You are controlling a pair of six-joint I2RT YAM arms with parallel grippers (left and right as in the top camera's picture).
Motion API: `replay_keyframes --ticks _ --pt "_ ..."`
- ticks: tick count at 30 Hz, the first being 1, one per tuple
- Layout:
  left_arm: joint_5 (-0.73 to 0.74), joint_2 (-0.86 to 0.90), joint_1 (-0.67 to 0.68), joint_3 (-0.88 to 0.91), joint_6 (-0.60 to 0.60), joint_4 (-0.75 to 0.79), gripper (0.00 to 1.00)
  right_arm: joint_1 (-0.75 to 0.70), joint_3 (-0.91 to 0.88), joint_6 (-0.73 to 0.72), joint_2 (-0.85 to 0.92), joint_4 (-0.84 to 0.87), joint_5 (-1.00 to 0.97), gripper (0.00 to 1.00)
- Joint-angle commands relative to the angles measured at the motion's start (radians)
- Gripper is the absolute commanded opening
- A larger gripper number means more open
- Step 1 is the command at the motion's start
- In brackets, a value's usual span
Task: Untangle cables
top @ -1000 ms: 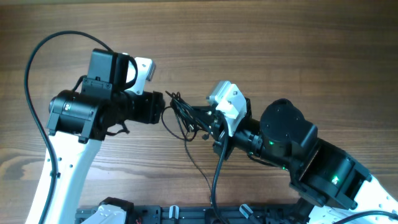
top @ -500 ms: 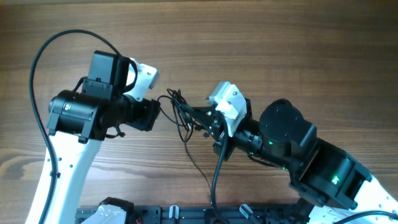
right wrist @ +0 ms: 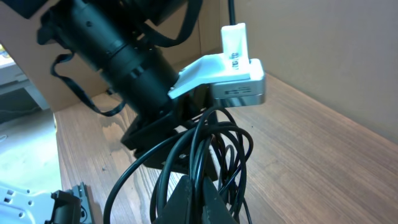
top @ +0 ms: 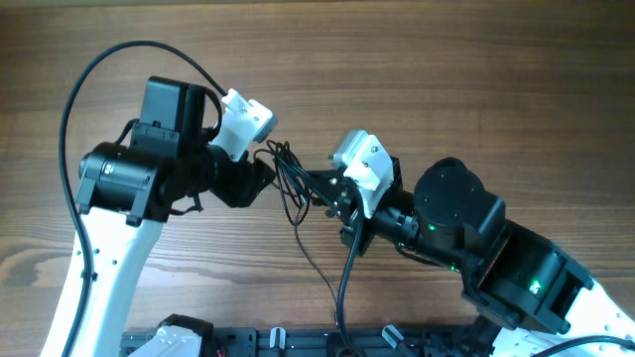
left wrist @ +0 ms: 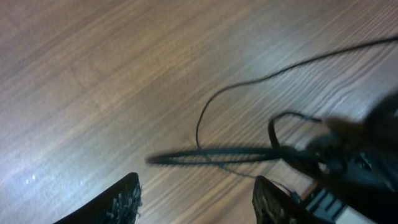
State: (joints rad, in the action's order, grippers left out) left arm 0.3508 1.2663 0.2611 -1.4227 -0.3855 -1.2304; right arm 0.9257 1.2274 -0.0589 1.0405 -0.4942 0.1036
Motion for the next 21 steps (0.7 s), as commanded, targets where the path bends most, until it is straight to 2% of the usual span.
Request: replay_keyframes --ticks 1,6,8,10,12,14,18,21 --pt "0.028 0.046 0.005 -0.010 -0.026 0.031 0.59 -0.004 0.016 0.014 -0.012 0.007 0.001 0.04" --pt "0.027 0.096 0.005 -0.010 -0.026 0.088 0.48 -0.004 0.016 0.014 -0.012 0.007 0.001 0.04" --pt "0.027 0.114 0.005 -0.010 -0.022 0.113 0.38 -0.004 0.016 0.014 -0.012 0.006 0.001 0.04" --pt "0.026 0.126 0.005 -0.010 -0.022 0.127 0.19 -0.004 0.016 0.014 -0.012 0.006 0.001 0.04" --pt "0.011 0.131 0.005 -0.010 -0.020 0.130 0.06 -0.004 0.016 0.014 -0.012 0.006 0.000 0.04" --pt "-0.064 0.131 0.004 -0.010 0.043 0.143 0.04 -0.004 0.016 0.011 -0.013 0.005 -0.020 0.04" --pt "-0.314 0.130 0.001 -0.010 0.218 0.177 0.04 -0.004 0.016 -0.026 -0.013 -0.027 -0.141 0.04" --pt "-0.380 0.130 -0.011 -0.010 0.284 0.188 0.04 -0.004 0.016 -0.026 -0.013 -0.044 -0.165 0.04"
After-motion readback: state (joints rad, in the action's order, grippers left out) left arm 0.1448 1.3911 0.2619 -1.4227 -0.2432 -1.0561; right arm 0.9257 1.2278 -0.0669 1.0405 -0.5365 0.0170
